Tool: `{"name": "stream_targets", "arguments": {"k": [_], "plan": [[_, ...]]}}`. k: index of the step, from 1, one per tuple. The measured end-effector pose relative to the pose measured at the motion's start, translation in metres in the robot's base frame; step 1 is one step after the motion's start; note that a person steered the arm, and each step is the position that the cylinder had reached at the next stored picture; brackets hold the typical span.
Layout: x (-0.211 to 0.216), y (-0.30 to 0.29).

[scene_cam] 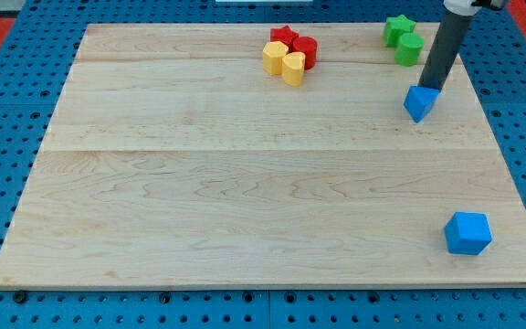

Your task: Move the triangle closer to the left of cube

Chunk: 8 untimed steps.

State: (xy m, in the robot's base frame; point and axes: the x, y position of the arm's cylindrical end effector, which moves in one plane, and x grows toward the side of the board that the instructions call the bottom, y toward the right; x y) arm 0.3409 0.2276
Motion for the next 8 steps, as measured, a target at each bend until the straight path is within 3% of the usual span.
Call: {"name": "stream_targets", "arguments": {"k": [2,6,8], "plan": [[0.029,-0.017],[0.028,-0.059],[0.067,-0.059]]}}
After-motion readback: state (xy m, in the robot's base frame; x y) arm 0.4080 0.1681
